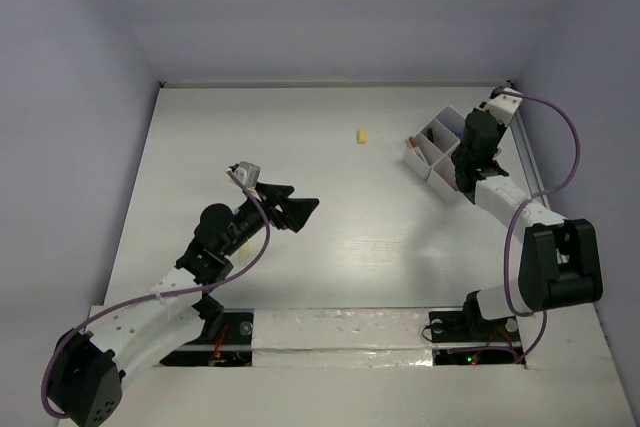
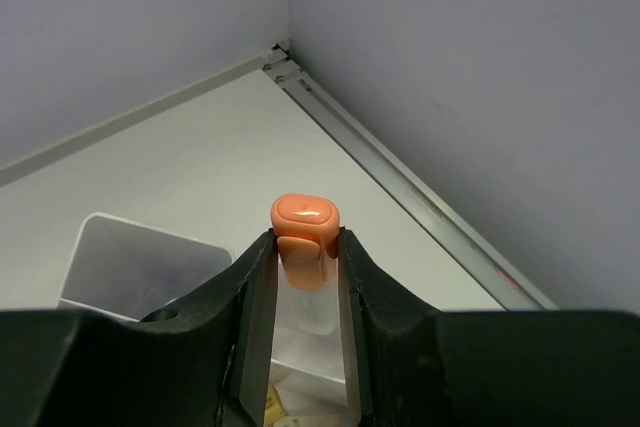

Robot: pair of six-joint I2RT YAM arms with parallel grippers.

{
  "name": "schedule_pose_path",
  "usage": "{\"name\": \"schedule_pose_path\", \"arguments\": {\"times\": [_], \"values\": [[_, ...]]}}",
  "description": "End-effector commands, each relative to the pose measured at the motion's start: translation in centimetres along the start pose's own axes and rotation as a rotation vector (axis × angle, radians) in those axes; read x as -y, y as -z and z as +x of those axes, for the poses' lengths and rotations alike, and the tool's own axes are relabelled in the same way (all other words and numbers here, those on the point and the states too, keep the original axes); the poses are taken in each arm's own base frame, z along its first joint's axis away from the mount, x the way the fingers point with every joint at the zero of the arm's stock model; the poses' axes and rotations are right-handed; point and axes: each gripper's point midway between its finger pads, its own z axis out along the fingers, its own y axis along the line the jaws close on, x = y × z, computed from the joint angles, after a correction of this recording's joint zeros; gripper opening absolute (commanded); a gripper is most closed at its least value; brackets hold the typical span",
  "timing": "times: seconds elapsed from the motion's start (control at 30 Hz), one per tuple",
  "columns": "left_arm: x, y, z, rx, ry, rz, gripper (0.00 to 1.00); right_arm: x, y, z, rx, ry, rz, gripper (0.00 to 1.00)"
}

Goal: Sort the stationery into containers
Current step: Place the pen in the storage box, then move the pen to the center of the board.

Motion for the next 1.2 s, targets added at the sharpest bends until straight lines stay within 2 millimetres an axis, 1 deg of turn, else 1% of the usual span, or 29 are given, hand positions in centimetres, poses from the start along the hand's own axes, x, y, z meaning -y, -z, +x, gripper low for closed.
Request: {"name": "schedule_pose_path", "arguments": {"times": [0.0, 0.03, 0.07, 0.13, 0.17, 0.27, 0.37, 0.4, 0.43, 0.53, 0.6, 0.63, 0.67, 0.7, 0.73, 0.77, 0.8, 0.83, 0.87, 0.9, 0.93, 0.97, 1.0, 1.03, 1.07, 1.1, 1.13, 1.17], "values": [[0.5, -0.2, -0.8, 0.037, -0.026, 0.026, 0.95, -0.3, -0.2, -2.0, 0.047, -0.091, -0.01, 0.21], [0.4, -0.3, -0.8, 0.036, -0.027, 0.024, 0.95, -0.4, -0.2, -2.1, 0.042, -0.089, -0.013, 0.29], [0.4, -0.3, -0.8, 0.037, -0.027, 0.022, 0.95, -0.5, -0.2, -2.0, 0.036, -0.092, -0.016, 0.43], [0.3, -0.3, -0.7, 0.035, -0.028, 0.016, 0.95, -0.7, -0.1, -1.8, 0.016, -0.093, -0.035, 0.57], [0.2, -0.4, -0.7, 0.036, -0.029, 0.013, 0.95, -1.0, -0.1, -2.1, 0.016, -0.102, -0.044, 0.63], [0.1, -0.5, -0.6, 0.031, -0.031, 0.008, 0.95, -1.4, 0.3, -2.5, 0.001, -0.114, -0.083, 0.69], [-0.1, -0.5, -0.6, 0.03, -0.032, 0.001, 0.95, -2.4, 0.9, -3.3, -0.019, -0.142, -0.15, 0.7], [-0.2, -0.5, -0.5, 0.028, -0.031, -0.002, 0.95, -3.1, 1.2, -3.2, -0.037, -0.144, -0.193, 0.71], [-0.2, -0.5, -0.6, 0.031, -0.031, -0.003, 0.95, -3.4, 1.6, -3.6, -0.041, -0.17, -0.22, 0.71], [-0.3, -0.6, -0.6, 0.032, -0.033, -0.008, 0.95, -6.2, 3.4, -3.6, -0.075, -0.176, -0.35, 0.62], [-0.4, -0.6, -0.6, 0.032, -0.033, -0.014, 0.94, -9.5, 5.4, -2.6, -0.123, -0.152, -0.483, 0.49], [-0.4, -0.6, -0.6, 0.035, -0.034, -0.016, 0.93, -10.7, 6.2, -2.8, -0.136, -0.163, -0.527, 0.39], [-0.5, -0.6, -0.8, 0.042, -0.034, -0.025, 0.93, -11.8, 7.0, -2.3, -0.158, -0.16, -0.573, 0.23], [-0.4, -0.5, -1.1, 0.054, -0.035, -0.025, 0.91, -14.3, 8.9, -0.7, -0.212, -0.131, -0.667, 0.17], [-0.5, -0.4, -1.3, 0.062, -0.038, -0.029, 0.89, -15.7, 9.8, -0.7, -0.226, -0.129, -0.706, 0.11], [-0.7, -0.2, -1.6, 0.078, -0.038, -0.043, 0.86, -17.0, 10.8, -0.1, -0.249, -0.114, -0.749, 0.05], [-0.6, 0.0, -2.1, 0.099, -0.04, -0.045, 0.8, -19.3, 13.0, 2.2, -0.314, -0.07, -0.838, 0.03], [-0.6, 0.2, -2.4, 0.114, -0.038, -0.05, 0.78, -20.5, 14.1, 2.8, -0.345, -0.065, -0.878, 0.02], [-0.8, 0.3, -2.6, 0.128, -0.037, -0.063, 0.75, -21.9, 15.1, 2.9, -0.363, -0.069, -0.924, 0.02], [-0.7, 0.6, -3.1, 0.149, -0.035, -0.063, 0.67, -23.1, 16.4, 3.8, -0.396, -0.061, -0.969, 0.01], [-0.7, 0.8, -3.4, 0.161, -0.029, -0.07, 0.63, -25.0, 19.1, 5.6, -0.458, -0.042, -1.052, 0.01], [-0.8, 0.9, -3.7, 0.174, -0.025, -0.08, 0.6, -26.0, 20.4, 6.3, -0.479, -0.035, -1.089, 0.02], [-0.6, 1.2, -4.1, 0.192, -0.021, -0.076, 0.54, -27.1, 21.7, 6.3, -0.484, -0.034, -1.126, 0.03], [-0.5, 1.3, -4.2, 0.197, -0.009, -0.077, 0.51, -28.4, 24.4, 7.9, -0.522, -0.01, -1.177, 0.03], [-0.5, 1.5, -4.5, 0.207, -0.005, -0.081, 0.47, -29.1, 25.7, 8.5, -0.54, -0.008, -1.205, 0.04], [-0.2, 1.8, -5.1, 0.227, 0.0, -0.074, 0.4, -30.0, 27.2, 8.5, -0.547, -0.017, -1.25, 0.04], [-0.2, 1.9, -5.1, 0.226, 0.015, -0.084, 0.36, -30.6, 29.0, 9.2, -0.583, -0.023, -1.296, 0.05], [-0.3, 2.1, -5.5, 0.24, 0.022, -0.093, 0.34, -31.3, 31.8, 10.7, -0.615, 0.005, -1.344, 0.06]]}}
